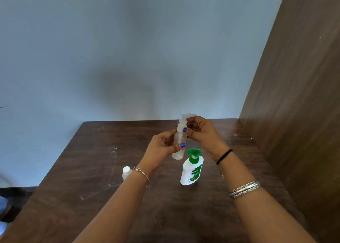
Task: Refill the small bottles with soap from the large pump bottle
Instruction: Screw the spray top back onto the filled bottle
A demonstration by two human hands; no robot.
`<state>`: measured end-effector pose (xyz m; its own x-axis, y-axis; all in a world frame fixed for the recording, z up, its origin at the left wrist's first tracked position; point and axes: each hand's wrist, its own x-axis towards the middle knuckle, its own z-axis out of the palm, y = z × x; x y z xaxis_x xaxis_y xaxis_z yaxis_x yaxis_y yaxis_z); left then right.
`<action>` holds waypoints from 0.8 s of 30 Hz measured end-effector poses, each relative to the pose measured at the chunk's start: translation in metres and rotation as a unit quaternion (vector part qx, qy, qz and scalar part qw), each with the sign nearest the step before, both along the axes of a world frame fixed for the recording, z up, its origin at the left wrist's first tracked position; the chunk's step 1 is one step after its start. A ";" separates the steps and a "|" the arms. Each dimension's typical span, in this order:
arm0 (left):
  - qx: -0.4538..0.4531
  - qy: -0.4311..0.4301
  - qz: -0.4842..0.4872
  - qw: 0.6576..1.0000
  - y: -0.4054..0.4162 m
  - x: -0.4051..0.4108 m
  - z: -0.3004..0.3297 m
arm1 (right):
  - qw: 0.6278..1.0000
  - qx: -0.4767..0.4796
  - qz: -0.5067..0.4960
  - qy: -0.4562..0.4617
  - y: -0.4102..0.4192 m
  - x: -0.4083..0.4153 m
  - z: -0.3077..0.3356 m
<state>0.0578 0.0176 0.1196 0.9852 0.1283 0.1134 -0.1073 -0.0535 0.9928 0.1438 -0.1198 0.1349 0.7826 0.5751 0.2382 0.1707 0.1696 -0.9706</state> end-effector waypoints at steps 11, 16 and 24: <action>0.008 0.019 -0.037 0.999 0.004 0.000 -0.001 | 0.996 -0.017 0.075 0.035 -0.007 -0.002 0.006; 0.008 0.008 -0.024 1.000 0.002 -0.001 -0.004 | 0.999 -0.021 0.041 0.011 -0.006 -0.003 0.002; -0.002 0.011 -0.041 0.999 0.002 -0.002 -0.003 | 0.996 0.029 0.063 0.063 -0.005 -0.008 -0.001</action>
